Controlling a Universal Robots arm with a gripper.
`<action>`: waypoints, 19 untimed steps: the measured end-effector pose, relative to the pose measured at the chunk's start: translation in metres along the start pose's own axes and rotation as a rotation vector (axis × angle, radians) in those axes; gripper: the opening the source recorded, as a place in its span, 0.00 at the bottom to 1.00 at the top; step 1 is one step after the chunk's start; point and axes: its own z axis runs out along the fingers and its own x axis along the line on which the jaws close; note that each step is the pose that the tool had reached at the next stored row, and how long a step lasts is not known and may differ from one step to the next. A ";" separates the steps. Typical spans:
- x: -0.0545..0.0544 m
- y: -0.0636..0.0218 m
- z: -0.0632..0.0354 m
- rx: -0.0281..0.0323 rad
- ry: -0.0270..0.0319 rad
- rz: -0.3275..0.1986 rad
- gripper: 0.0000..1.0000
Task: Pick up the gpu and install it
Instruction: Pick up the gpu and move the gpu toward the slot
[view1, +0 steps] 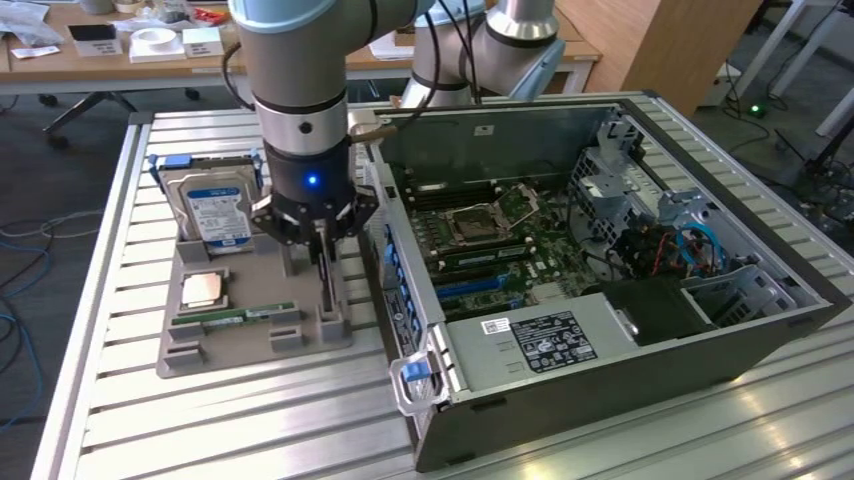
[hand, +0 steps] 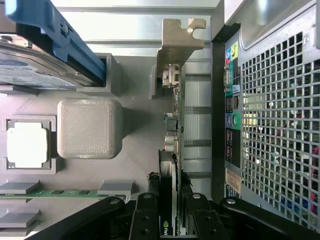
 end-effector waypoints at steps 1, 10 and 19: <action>0.000 0.0001 -0.0024 0.0000 0.0000 0.000 0.26; -0.001 0.0009 -0.0198 0.0000 0.0000 0.000 0.26; -0.001 0.0016 -0.0338 0.0001 0.0000 0.000 0.26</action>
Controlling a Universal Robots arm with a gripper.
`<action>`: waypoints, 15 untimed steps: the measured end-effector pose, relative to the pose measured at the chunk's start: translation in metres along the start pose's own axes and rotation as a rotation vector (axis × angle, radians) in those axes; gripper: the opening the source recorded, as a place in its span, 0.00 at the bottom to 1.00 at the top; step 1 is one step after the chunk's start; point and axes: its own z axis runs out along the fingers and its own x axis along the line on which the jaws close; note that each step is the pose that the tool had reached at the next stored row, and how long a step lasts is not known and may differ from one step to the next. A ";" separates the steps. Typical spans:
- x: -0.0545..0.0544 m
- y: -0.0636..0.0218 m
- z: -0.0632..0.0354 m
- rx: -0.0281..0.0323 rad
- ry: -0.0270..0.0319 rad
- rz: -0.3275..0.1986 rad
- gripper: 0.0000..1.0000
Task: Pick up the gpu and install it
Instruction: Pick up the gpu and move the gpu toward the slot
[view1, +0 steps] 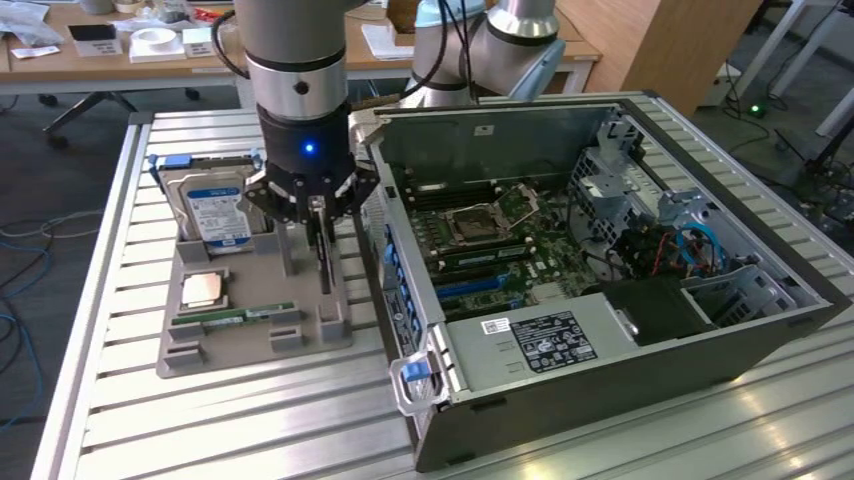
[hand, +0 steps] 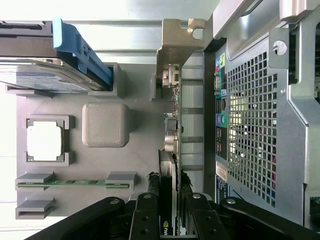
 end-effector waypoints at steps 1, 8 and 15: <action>0.000 0.0001 -0.0019 0.0001 0.0000 0.000 0.26; 0.000 0.0006 -0.0135 0.0003 0.0000 0.000 0.26; -0.001 0.0013 -0.0270 0.0007 0.0000 0.000 0.26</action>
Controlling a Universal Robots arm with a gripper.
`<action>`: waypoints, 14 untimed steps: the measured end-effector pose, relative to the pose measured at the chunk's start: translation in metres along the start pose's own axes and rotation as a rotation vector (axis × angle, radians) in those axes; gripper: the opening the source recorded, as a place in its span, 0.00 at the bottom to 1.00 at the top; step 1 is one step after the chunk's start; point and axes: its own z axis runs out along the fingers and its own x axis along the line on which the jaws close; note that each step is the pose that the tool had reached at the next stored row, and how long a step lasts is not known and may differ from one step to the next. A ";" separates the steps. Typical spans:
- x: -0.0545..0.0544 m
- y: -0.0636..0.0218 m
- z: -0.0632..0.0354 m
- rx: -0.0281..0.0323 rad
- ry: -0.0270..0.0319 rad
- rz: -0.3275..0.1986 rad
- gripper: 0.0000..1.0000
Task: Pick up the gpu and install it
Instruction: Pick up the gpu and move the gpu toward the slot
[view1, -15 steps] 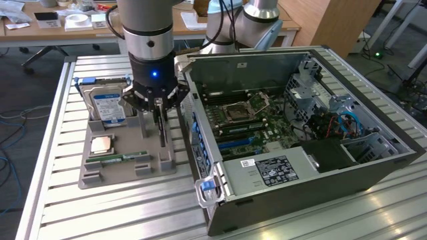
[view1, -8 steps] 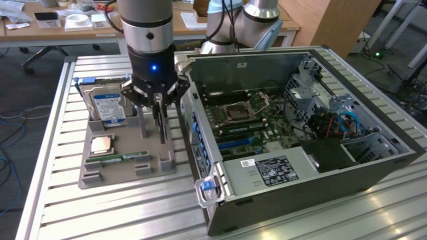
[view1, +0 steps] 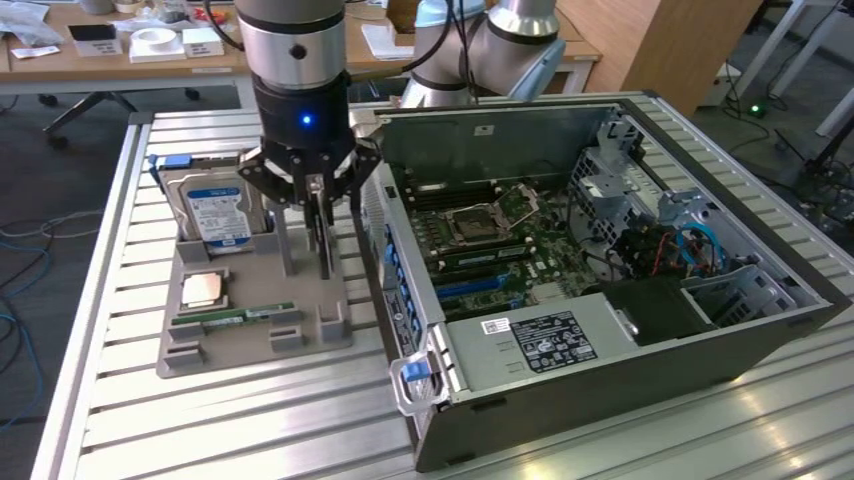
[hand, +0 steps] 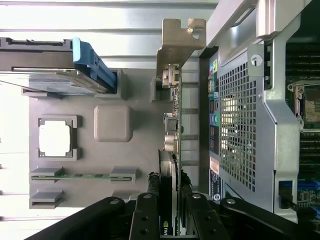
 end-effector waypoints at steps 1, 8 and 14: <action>0.000 0.0001 -0.0021 0.0000 -0.0001 0.000 0.26; 0.000 0.0009 -0.0181 0.0019 -0.0001 0.000 0.26; -0.001 0.0016 -0.0328 0.0045 -0.0002 0.000 0.26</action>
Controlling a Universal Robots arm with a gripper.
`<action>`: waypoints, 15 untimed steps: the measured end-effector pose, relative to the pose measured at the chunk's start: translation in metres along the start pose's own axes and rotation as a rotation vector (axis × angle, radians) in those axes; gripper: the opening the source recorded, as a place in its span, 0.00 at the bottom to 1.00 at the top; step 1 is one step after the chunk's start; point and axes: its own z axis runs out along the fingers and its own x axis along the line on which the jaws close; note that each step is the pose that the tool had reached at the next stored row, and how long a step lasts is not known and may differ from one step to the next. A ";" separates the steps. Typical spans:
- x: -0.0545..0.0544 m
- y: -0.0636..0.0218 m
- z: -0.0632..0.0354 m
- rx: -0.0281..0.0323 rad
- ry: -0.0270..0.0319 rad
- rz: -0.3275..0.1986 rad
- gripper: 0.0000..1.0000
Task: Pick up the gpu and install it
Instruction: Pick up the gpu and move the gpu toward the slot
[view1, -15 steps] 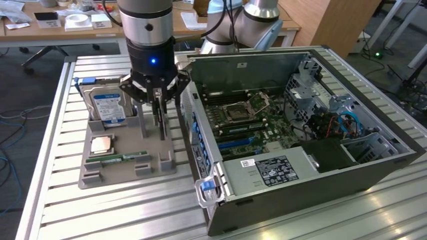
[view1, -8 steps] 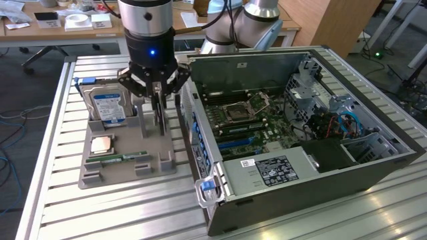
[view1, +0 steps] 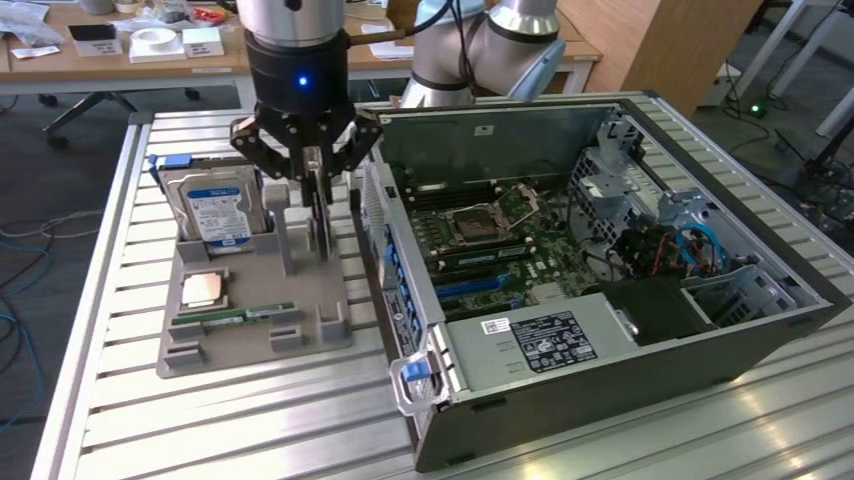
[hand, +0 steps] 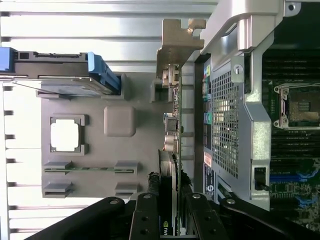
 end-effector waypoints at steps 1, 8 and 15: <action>0.000 0.0001 -0.0027 0.0004 0.0000 0.000 0.26; -0.001 0.0009 -0.0228 0.0025 -0.0001 0.000 0.26; -0.001 0.0019 -0.0450 0.0046 -0.0002 0.000 0.26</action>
